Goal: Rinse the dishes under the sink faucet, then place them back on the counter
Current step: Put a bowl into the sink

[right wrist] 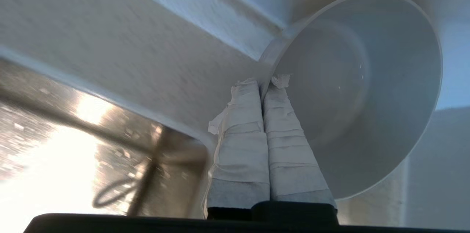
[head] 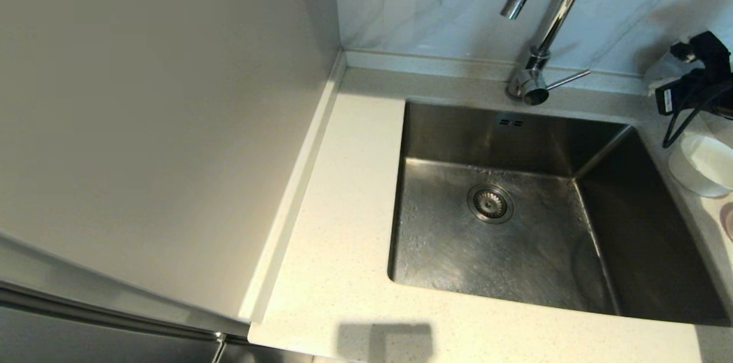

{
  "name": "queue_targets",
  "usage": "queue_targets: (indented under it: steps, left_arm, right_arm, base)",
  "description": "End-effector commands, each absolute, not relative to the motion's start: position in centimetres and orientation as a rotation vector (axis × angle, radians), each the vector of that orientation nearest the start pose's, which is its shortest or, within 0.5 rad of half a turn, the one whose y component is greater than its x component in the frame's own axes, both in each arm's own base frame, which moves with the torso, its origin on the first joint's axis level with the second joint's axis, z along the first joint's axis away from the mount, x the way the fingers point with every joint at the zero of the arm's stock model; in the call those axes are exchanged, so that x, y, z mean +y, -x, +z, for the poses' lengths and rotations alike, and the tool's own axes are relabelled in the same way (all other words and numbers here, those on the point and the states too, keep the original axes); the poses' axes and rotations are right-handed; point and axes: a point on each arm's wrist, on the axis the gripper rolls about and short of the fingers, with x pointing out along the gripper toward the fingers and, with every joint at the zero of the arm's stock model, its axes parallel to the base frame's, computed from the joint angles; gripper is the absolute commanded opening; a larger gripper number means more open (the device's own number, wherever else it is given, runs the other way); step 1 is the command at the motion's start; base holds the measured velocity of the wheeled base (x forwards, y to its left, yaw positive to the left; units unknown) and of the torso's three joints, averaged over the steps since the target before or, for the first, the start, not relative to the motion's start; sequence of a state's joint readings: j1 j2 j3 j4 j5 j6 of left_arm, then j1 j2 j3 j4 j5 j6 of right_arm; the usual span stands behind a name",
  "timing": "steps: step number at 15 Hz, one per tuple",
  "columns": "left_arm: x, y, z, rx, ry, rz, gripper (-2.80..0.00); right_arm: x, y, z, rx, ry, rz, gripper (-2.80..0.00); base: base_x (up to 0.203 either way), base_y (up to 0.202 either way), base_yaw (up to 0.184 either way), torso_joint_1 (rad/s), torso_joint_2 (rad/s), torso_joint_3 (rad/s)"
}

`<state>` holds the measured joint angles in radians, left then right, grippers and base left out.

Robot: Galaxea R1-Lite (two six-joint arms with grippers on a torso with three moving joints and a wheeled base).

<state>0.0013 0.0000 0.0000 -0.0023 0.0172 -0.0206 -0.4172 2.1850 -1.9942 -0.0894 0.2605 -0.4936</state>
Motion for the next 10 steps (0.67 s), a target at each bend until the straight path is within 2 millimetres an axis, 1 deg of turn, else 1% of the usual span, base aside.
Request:
queue_targets:
  steps: [1,4,5,7,8,10]
  left_arm:
    - [0.0,2.3,7.6,-0.006,0.022,0.02,-2.8]
    - [0.0,2.3,7.6,-0.006,0.022,0.02,-2.8]
    - [0.0,2.3,7.6,-0.006,0.022,0.02,-2.8]
    - [0.0,2.3,7.6,-0.006,0.022,0.02,-2.8]
    - [0.0,2.3,7.6,-0.006,0.022,0.02,-2.8]
    - [0.0,2.3,7.6,-0.006,0.022,0.019,-2.8]
  right_arm:
    - [-17.0,-41.5,29.0,0.103,0.452,-0.112,-2.8]
    - [-14.9,-39.8,30.2,0.169,0.412,-0.052,-2.8]
    - [-14.2,-38.9,30.6,0.205,0.398,-0.026,-2.8]
    - [-12.2,-36.4,30.9,0.323,0.355,0.064,-2.8]
    - [-11.0,-35.3,30.7,0.388,0.343,0.112,-2.8]
    - [-9.6,-34.0,29.5,0.483,0.364,0.184,-2.8]
  base:
    - [0.0,0.0,0.0,0.0,0.0,0.0]
    - [0.0,0.0,0.0,0.0,0.0,0.0]
    - [0.0,0.0,0.0,0.0,0.0,0.0]
    - [0.0,0.0,0.0,0.0,0.0,0.0]
    - [0.0,0.0,0.0,0.0,0.0,0.0]
    - [0.0,0.0,0.0,0.0,0.0,0.0]
